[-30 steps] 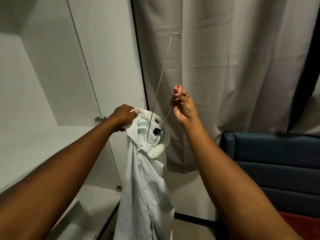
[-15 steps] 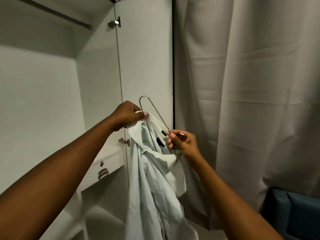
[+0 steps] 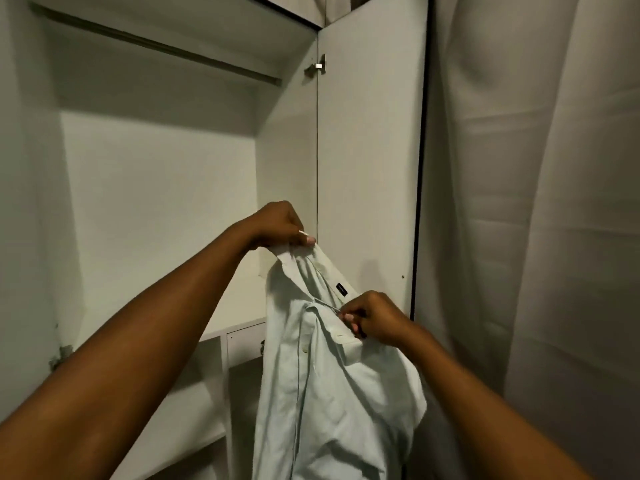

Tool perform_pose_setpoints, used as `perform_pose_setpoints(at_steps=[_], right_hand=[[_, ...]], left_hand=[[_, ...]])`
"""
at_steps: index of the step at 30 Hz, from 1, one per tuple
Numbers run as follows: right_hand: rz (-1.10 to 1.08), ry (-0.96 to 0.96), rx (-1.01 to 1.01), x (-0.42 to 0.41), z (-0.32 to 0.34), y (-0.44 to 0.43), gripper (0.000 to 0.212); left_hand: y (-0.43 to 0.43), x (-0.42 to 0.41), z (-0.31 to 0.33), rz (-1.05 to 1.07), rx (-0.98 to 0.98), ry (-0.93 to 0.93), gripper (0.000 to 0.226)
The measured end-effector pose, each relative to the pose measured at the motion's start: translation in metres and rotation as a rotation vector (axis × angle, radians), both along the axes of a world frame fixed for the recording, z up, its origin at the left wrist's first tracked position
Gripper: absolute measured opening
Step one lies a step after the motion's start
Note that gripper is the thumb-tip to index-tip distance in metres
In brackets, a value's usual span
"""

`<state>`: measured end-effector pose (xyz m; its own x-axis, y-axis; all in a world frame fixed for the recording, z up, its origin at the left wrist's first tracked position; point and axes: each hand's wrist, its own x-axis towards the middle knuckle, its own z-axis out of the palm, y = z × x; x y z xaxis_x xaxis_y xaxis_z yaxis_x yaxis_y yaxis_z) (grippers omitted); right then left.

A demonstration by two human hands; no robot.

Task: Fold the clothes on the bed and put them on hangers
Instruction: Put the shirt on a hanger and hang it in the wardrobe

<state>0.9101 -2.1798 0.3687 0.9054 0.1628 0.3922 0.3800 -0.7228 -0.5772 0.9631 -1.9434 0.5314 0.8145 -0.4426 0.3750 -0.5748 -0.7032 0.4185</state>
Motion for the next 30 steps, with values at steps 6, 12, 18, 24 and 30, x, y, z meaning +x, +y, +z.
perform_pose_setpoints(at_steps=[6,12,18,24,30], right_hand=[[-0.005,-0.228,-0.229,0.014,0.062,0.029,0.02],[0.149,-0.134,0.15,0.032,0.118,0.05,0.017],[0.233,-0.075,0.067,0.061,0.129,0.086,0.019],[-0.017,-0.28,-0.309,0.072,0.123,0.056,0.043],[-0.183,-0.283,-0.418,0.066,0.113,0.031,0.015]], left_hand=[[0.011,-0.009,-0.041,0.043,0.134,-0.388,0.033],[0.051,-0.011,-0.067,0.137,0.068,-0.593,0.052],[0.058,0.027,-0.073,-0.06,0.019,-0.252,0.041],[0.074,0.05,-0.096,0.096,-0.271,-0.4,0.013],[0.093,0.047,-0.086,0.127,-0.054,-0.651,0.011]])
